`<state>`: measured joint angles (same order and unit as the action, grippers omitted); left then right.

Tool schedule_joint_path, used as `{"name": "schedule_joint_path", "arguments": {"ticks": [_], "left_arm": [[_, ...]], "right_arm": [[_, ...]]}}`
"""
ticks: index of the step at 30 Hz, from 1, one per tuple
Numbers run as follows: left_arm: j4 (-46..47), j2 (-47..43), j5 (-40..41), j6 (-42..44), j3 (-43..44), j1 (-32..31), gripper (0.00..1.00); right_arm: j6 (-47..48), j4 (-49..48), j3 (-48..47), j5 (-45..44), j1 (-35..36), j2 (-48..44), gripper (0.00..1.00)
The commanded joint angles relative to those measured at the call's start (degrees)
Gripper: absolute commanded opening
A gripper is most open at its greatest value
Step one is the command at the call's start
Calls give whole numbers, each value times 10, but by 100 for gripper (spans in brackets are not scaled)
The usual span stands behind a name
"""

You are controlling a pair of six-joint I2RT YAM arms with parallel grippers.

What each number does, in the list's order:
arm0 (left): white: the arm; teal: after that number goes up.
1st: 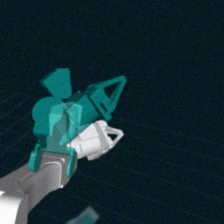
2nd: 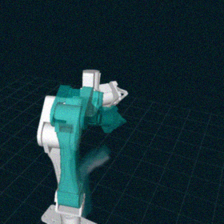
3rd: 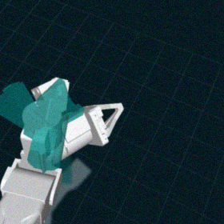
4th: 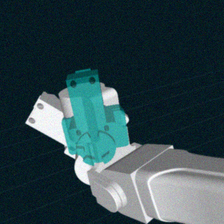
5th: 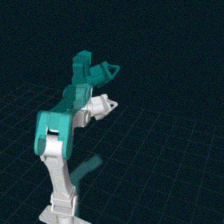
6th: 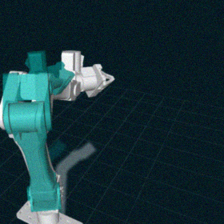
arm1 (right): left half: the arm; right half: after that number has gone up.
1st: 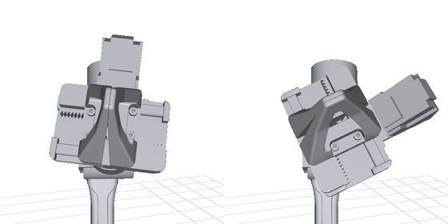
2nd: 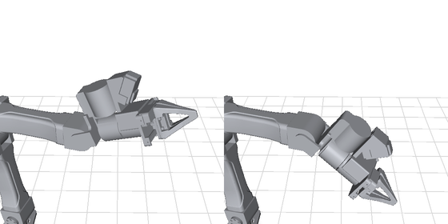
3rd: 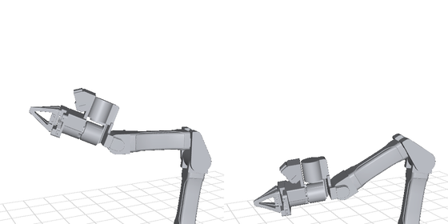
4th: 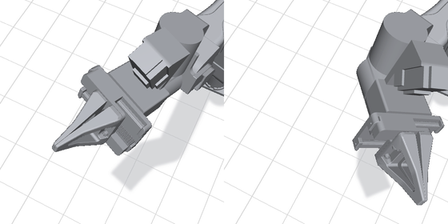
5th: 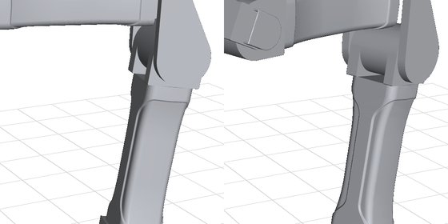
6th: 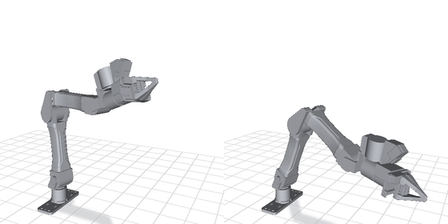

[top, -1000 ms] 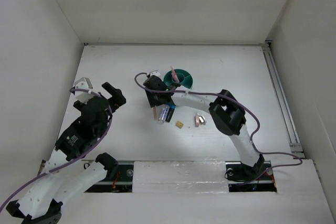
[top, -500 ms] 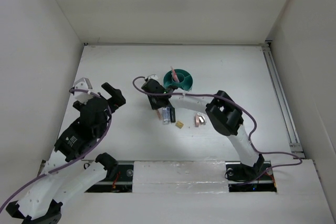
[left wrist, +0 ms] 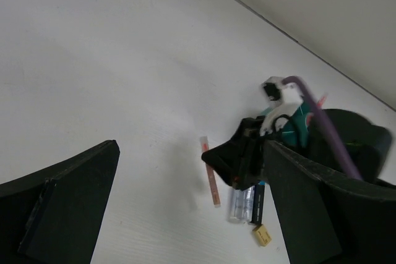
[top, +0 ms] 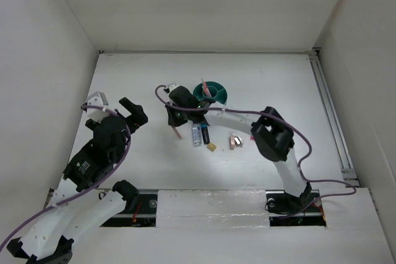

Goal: Sort the stationery into containers
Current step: Grab a piece of stationery with the right arm, then place the stationery into the container

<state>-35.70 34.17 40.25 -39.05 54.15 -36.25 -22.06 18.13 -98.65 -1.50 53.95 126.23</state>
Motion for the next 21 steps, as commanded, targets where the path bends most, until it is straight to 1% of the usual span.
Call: {"name": "schedule_joint_path", "arguments": {"ticks": [1, 2, 3, 4, 5, 6, 7, 8, 9, 10, 11, 12, 13, 14, 15, 17, 18, 19, 20, 21], "left_arm": [[23, -8, -2, 13, 8, 2, 100], [23, -13, -2, 13, 3, 2, 100], [23, -13, -2, 13, 3, 2, 100], [28, -13, -2, 20, 3, 2, 100], [28, -19, -7, 20, 3, 2, 100], [35, -19, -7, 26, 3, 2, 100], [35, -19, -12, 26, 3, 2, 100], [42, -24, -12, 31, -3, 2, 100], [42, -24, -19, 31, -3, 2, 100], [48, -24, -19, 36, -3, 2, 100], [54, -24, -25, 43, -3, 2, 100], [54, -19, -32, 43, -3, 2, 100], [54, -19, -32, 43, -3, 2, 100], [54, -14, -32, 49, -3, 2, 100], [59, -9, -39, 49, -3, 2, 100], [59, -9, -46, 54, -3, 2, 100], [65, -3, -47, 61, -8, 2, 100], [65, -2, -53, 61, -8, 2, 100], [70, 3, -60, 67, -8, 2, 100], [71, 3, -60, 67, -8, 2, 100]], "right_arm": [[28, -154, 20, 70, -38, -158, 0], [33, -182, 64, 99, -66, -185, 0], [40, -213, 88, 116, -82, -211, 0], [62, -276, 113, 134, -98, -257, 0], [75, -309, 137, 175, -115, -277, 0], [75, -343, 185, 193, -147, -294, 0], [82, -376, 208, 217, -164, -319, 0], [89, -445, 229, 247, -182, -327, 0], [89, -478, 246, 317, -217, -327, 0], [89, -511, 273, 354, -235, -332, 0], [64, -584, 284, 390, -252, -325, 0], [41, -630, 294, 451, -269, -317, 0], [7, -684, 313, 478, -298, -305, 0], [-80, -811, 318, 503, -310, -270, 0], [-135, -880, 319, 537, -322, -247, 0], [-261, -1045, 305, 555, -351, -190, 0], [-391, -1198, 291, 555, -358, -127, 0], [-432, -1221, 277, 550, -365, -99, 0], [-447, -1221, 247, 550, -365, -80, 0], [-430, -1221, 246, 550, -365, -69, 0]]}}
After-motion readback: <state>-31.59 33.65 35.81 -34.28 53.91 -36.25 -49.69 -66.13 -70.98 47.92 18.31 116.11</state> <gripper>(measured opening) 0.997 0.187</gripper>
